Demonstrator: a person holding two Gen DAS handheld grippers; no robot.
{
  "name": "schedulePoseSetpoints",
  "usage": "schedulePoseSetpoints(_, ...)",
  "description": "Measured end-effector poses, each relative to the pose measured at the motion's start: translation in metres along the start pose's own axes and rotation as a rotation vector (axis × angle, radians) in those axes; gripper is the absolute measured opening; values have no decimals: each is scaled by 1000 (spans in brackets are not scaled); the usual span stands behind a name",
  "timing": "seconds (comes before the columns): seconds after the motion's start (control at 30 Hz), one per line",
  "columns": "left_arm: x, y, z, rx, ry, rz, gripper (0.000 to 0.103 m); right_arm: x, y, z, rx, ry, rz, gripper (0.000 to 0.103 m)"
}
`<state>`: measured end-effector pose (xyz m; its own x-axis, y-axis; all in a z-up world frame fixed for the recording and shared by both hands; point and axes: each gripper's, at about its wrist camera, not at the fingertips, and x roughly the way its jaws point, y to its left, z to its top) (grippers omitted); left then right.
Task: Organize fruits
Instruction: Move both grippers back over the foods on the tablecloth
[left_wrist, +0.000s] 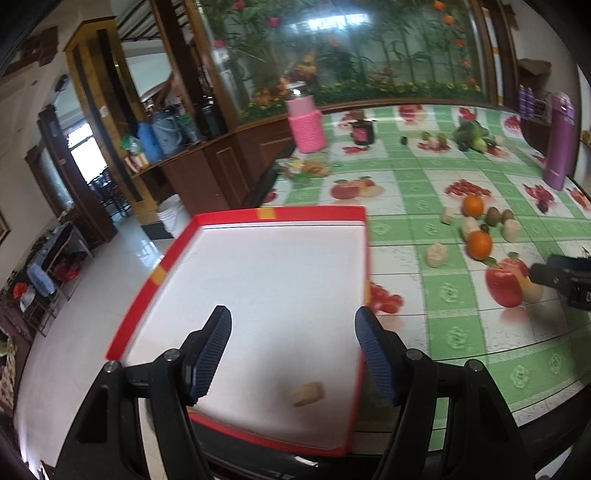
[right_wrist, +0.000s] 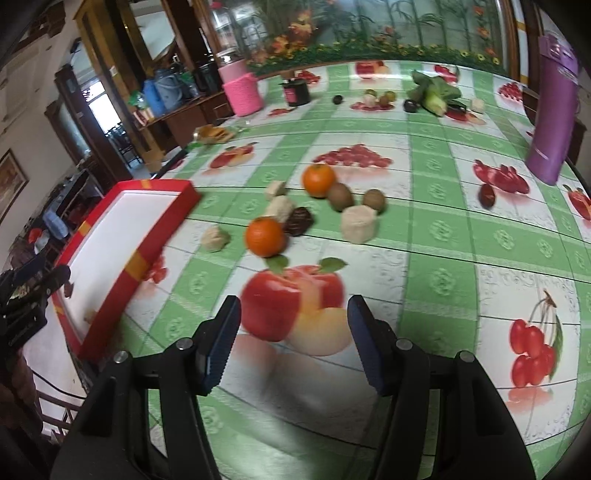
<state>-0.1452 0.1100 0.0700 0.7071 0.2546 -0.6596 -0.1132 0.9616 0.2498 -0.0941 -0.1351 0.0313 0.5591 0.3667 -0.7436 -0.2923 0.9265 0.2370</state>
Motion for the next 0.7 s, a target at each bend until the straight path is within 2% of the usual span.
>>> schedulePoseSetpoints(0.1,1,-12,1,22,9,-37,70,-1,-8,5,6,-3,-27,61)
schedulePoseSetpoints(0.23,5,-16,0,35,27,-55,70,3,-7,13,13,3,1,61)
schedulePoseSetpoints(0.47,9,-16,0,33,48,-55,70,32,23,27,-27,34,57,62)
schedulePoseSetpoints(0.57,10,-18,2,37,52,-53,70,47,31,33,-23,50,50,61)
schedulePoseSetpoints(0.63,12,-19,3,36,62,-64,70,57,31,36,-12,66,47,51)
schedulePoseSetpoints(0.7,15,-23,7,38,72,-78,70,66,30,39,0,73,45,47)
